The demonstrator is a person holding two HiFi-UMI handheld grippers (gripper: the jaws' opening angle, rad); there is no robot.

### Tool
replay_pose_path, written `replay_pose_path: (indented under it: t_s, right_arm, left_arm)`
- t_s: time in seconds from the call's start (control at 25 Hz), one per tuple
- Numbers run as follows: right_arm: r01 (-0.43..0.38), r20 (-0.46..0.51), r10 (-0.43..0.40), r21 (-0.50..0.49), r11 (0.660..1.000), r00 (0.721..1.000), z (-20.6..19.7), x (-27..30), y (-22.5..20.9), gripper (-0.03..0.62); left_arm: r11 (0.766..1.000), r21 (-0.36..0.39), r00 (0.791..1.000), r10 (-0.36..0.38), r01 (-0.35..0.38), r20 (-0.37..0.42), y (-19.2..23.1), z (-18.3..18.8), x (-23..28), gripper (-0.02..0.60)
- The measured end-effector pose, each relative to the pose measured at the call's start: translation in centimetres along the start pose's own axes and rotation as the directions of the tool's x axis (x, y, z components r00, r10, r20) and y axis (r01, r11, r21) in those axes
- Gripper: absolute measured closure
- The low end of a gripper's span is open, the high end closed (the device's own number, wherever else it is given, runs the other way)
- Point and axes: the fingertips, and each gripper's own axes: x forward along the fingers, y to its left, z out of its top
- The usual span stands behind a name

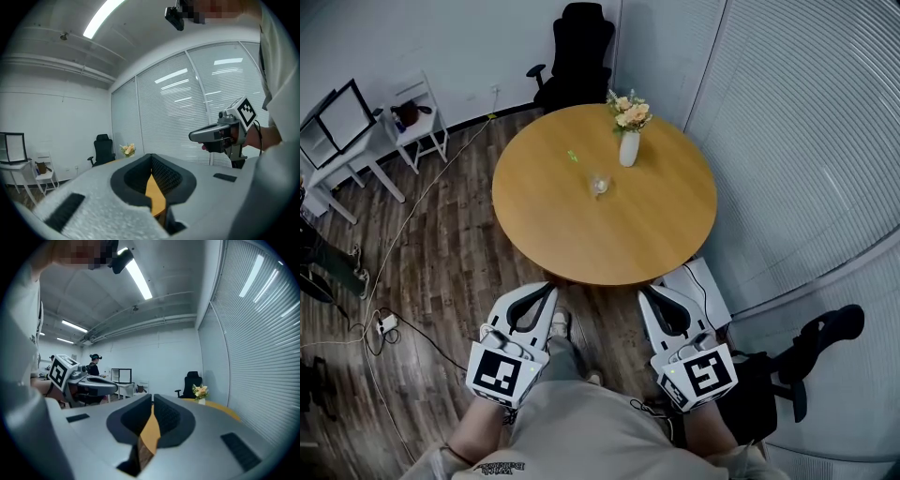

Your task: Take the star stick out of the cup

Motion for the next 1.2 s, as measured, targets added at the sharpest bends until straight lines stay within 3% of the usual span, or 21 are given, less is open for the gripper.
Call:
replay_pose_path:
  t_s: [0.4, 0.6, 0.88, 1.2]
  right_arm:
    - [0.015, -0.009, -0.015, 0.011, 1.000, 1.000, 0.1, 5.5, -1.4, 0.557]
    - [0.009, -0.028, -0.009, 0.011, 1.000, 1.000, -0.1, 9.3, -2.3, 0.557]
    - [0.044, -0.053, -0.043, 0.018, 0.999, 0.998, 0.7, 13.5, -3.8, 0.557]
    - [0.074, -0.078, -0.072, 0.025, 0.997, 0.994, 1.4, 19.7, -6.0, 0.557]
  left_arm:
    - [1.000, 0.021, 1.000, -0.009, 0.009, 0.008, 4.7, -0.6, 2.9, 0.558]
    - [1.000, -0.018, 1.000, -0.016, 0.016, -0.010, 7.5, -0.9, 5.2, 0.558]
    - [0.998, 0.015, 0.998, -0.062, 0.062, -0.002, 11.9, -0.8, 8.3, 0.558]
    - [0.995, 0.000, 0.995, -0.100, 0.100, -0.016, 17.3, -0.9, 12.5, 0.558]
